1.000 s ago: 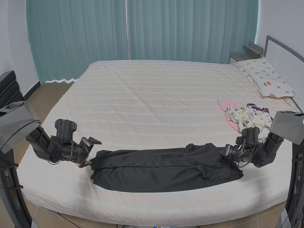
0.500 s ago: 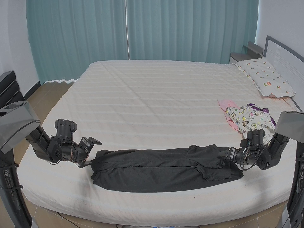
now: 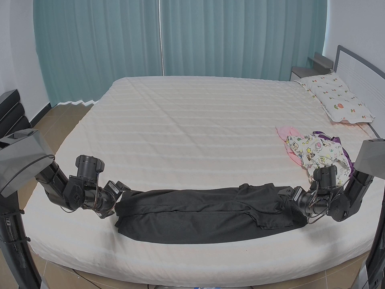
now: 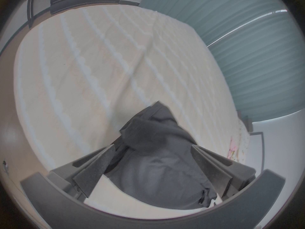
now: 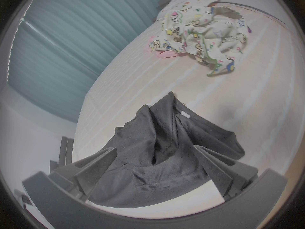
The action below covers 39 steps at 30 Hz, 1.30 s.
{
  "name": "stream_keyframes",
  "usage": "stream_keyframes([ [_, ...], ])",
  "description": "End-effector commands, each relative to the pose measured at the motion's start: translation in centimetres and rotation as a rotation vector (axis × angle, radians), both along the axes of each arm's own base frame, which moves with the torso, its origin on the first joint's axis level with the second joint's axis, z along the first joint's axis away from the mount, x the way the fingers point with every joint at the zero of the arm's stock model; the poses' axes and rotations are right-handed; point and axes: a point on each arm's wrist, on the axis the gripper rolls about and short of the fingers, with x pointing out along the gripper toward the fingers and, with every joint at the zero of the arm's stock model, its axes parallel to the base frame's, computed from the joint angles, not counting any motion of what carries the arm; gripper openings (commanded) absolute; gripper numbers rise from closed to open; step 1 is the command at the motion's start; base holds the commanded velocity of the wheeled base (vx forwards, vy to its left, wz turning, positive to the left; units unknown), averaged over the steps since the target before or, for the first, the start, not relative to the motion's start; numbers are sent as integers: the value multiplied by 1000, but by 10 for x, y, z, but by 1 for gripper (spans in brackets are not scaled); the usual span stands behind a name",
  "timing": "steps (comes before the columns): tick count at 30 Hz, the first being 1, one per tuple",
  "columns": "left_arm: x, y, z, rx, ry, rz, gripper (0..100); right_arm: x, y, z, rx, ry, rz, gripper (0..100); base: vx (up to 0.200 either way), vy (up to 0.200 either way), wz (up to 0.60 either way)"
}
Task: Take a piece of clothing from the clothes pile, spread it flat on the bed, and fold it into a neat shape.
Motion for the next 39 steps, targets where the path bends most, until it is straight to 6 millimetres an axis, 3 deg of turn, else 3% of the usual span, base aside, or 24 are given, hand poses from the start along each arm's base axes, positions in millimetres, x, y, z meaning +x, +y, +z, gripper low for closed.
stream_keyframes([
  [1, -8, -2, 0, 35, 50, -18, 100, -11, 8, 2, 14, 20, -35, 100, 0, 0, 0],
  [27, 29, -20, -33, 186, 37, 13, 100, -20, 8, -2, -10, 23, -57, 100, 0, 0, 0],
  [28, 30, -20, -34, 190, 38, 16, 0, -20, 8, -2, -10, 25, -57, 100, 0, 0, 0],
  [39, 27, -23, -32, 218, 31, 38, 0, -25, 21, -10, -34, 60, -58, 100, 0, 0, 0],
])
